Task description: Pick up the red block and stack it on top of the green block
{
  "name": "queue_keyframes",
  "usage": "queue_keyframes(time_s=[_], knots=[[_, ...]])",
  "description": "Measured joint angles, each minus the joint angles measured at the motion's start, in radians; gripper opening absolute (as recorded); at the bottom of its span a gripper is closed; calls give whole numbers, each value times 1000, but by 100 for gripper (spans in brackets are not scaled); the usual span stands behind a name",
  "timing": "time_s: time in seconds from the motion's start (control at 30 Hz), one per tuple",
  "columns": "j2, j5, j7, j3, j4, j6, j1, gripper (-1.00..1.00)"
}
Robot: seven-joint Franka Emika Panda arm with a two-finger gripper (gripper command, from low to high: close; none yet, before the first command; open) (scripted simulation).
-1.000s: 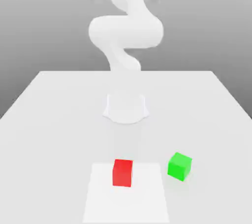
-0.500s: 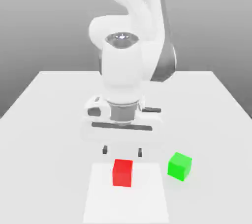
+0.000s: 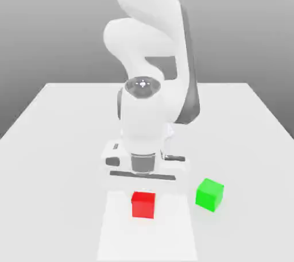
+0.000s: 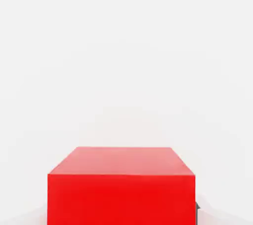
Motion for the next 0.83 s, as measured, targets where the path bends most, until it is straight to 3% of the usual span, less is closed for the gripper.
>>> queue_keyframes(time_s=[0.17, 0.47, 0.7, 0.73, 0.83], knots=[[-161, 26, -7, 21, -23, -138, 14, -100], [-302, 105, 62, 199, -40, -258, 250, -100], [-114, -17, 163, 211, -33, -81, 249, -100], [-80, -41, 180, 200, -32, -49, 254, 100], [-80, -41, 180, 200, -32, -49, 254, 100]])
